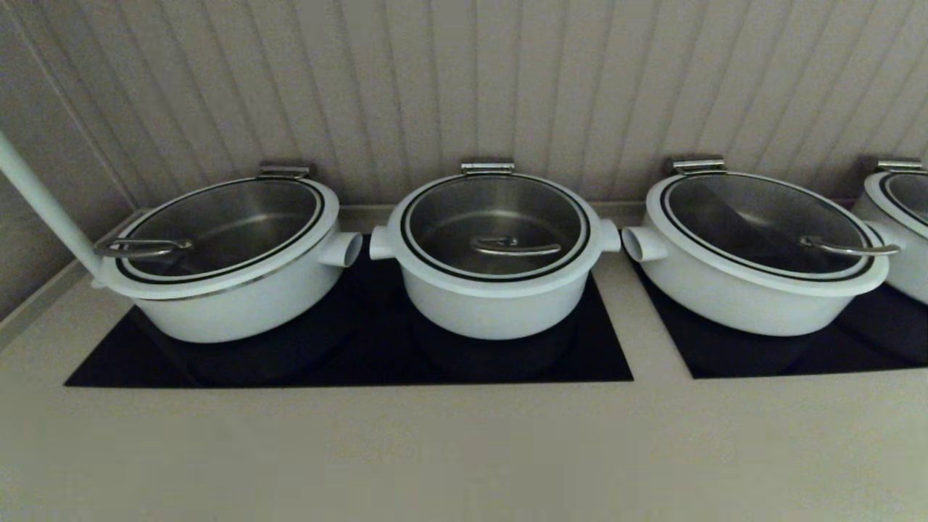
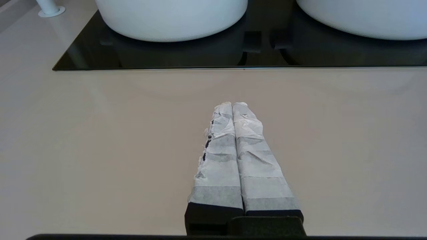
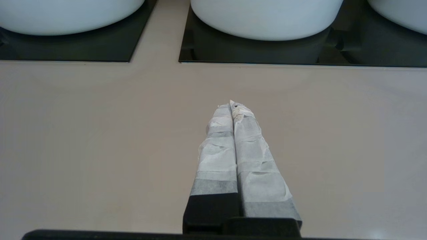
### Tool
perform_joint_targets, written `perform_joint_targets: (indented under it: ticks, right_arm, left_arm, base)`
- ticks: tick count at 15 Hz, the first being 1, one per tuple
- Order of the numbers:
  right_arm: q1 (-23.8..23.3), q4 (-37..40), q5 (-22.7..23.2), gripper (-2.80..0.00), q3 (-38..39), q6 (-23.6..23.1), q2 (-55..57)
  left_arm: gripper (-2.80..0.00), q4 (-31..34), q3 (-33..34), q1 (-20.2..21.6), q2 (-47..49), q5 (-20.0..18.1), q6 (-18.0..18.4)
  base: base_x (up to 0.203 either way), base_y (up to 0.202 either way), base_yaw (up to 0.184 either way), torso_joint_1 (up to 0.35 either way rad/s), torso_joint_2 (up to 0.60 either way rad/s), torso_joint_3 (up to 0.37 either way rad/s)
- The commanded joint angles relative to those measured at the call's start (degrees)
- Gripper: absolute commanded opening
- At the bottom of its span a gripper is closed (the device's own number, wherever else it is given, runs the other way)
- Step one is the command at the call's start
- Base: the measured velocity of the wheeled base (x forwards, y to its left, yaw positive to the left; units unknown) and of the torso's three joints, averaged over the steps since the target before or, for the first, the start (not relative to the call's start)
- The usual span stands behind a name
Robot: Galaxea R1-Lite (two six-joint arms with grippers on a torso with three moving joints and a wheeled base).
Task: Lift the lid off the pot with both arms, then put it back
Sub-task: Open the food pot lid a small opening with the right arm
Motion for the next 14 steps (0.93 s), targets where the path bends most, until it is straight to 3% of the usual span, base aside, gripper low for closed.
perform_joint_targets:
  ticks: [1, 14]
  right_arm:
    - [0.0, -0.05, 0.05, -2.8, 0.0, -0.02, 0.09]
    - [0.0, -0.05, 0.05, -2.8, 0.0, -0.02, 0.09]
  left_arm:
    - [-2.8, -0.01, 0.0, 0.0, -0.01, 0.02, 0.0]
    - [-2.8, -0.01, 0.0, 0.0, -0.01, 0.02, -0.05]
  base:
    - [0.0, 0.0, 0.0, 0.0, 0.0, 0.0]
    - [0.0, 0.0, 0.0, 0.0, 0.0, 0.0]
